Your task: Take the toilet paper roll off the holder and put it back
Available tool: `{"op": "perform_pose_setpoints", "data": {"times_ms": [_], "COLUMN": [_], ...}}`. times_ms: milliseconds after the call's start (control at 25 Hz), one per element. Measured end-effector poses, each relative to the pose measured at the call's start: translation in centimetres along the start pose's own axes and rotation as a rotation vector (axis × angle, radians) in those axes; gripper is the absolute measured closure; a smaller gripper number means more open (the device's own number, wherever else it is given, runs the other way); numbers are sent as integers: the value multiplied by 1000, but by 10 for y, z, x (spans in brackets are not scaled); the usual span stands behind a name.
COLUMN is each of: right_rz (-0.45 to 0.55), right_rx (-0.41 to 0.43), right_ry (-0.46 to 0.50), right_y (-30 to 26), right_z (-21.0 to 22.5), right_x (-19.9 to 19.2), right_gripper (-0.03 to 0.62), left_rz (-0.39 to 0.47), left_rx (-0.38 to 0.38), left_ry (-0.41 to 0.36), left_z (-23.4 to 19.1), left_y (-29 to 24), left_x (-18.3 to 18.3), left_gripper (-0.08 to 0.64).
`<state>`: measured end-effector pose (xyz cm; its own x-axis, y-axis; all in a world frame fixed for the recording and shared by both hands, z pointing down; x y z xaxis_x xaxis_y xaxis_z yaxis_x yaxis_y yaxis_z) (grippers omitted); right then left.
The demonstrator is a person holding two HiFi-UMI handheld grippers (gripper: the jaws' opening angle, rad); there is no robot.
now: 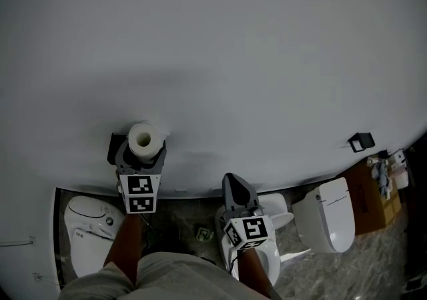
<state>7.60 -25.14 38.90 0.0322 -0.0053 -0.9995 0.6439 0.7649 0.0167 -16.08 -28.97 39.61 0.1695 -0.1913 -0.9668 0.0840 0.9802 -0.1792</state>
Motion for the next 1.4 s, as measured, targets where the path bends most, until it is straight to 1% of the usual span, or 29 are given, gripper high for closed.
{"op": "perform_pose_setpoints", "data": {"times_ms": [240,400,560,800,1040,1400], "right_rz": [-12,-10,-5,-5,-5,-30], "right_rx": [4,14,36,90,147,211], "right_ry": [-9,-7,-3,4,-1,-37], "right_y": [13,17,21,28,33,51], "right_z": [-2,-6,-13,-31,-45,-71], "right_x": [-7,-6,-4,-5,-6,-26], "right_gripper": [588,588,588,588,588,588], "left_rz": [74,119,157,170,205,225], "left_rx": [5,3,25,49,76,93], "left_ry": [3,49,78,87,89,101], "left_z": [2,1,-5,-10,-10,-5], "left_y": [17,31,49,74,101,146], "left_x": [18,31,39,36,39,27], "left_gripper": [153,158,161,164,164,164]}}
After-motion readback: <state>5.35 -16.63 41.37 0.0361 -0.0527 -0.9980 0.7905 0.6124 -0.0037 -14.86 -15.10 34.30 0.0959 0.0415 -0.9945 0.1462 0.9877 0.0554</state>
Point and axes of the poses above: the fingertips, and each gripper's own axes: y backward along the fingers, z to its right, x out of its top, the point moved 1 cm from there along y, backward along the fingers, and after that the axes turned 5 degrees about x, right-handed, at the moved point
